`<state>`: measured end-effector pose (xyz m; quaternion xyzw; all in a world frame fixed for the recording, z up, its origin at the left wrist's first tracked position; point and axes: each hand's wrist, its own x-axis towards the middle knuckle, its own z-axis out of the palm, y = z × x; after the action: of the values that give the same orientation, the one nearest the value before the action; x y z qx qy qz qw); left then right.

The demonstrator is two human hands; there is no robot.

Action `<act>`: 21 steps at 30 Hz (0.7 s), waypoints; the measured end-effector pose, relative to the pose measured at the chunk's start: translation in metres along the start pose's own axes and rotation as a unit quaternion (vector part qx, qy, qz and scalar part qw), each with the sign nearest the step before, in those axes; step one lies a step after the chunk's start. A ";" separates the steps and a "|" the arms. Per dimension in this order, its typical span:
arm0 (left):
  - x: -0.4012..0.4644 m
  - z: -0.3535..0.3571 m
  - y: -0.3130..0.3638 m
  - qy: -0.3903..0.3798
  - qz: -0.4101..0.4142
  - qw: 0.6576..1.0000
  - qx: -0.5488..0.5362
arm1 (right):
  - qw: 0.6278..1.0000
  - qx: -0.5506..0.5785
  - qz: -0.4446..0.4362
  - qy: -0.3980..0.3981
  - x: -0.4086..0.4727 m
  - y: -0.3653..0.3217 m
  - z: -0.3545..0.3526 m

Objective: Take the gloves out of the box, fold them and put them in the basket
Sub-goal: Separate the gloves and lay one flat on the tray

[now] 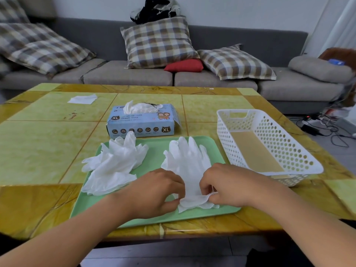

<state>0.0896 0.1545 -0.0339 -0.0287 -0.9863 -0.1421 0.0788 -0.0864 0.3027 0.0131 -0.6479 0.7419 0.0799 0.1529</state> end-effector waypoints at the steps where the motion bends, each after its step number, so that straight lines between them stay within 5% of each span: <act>1: 0.001 0.000 0.000 -0.004 -0.001 1.000 0.007 | 1.000 0.001 -0.004 -0.005 0.000 0.001 0.001; 12: 0.001 -0.002 0.003 -0.030 -0.040 0.999 0.000 | 1.000 -0.021 -0.018 -0.012 0.013 0.000 0.010; 16: 0.004 -0.002 0.004 0.012 -0.088 0.995 -0.052 | 0.987 0.153 -0.039 0.016 0.018 0.004 -0.002; 19: 0.014 -0.011 0.002 0.167 -0.102 0.973 -0.121 | 0.914 0.396 -0.045 0.074 0.020 0.007 -0.021; 21: 0.022 -0.033 0.009 0.266 -0.144 0.923 -0.238 | 0.806 0.580 -0.068 0.095 0.022 0.006 -0.034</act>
<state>0.0733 0.1545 0.0032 0.1343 -0.8597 -0.3848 0.3080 -0.0991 0.2726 0.0372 -0.4915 0.6152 -0.4380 0.4337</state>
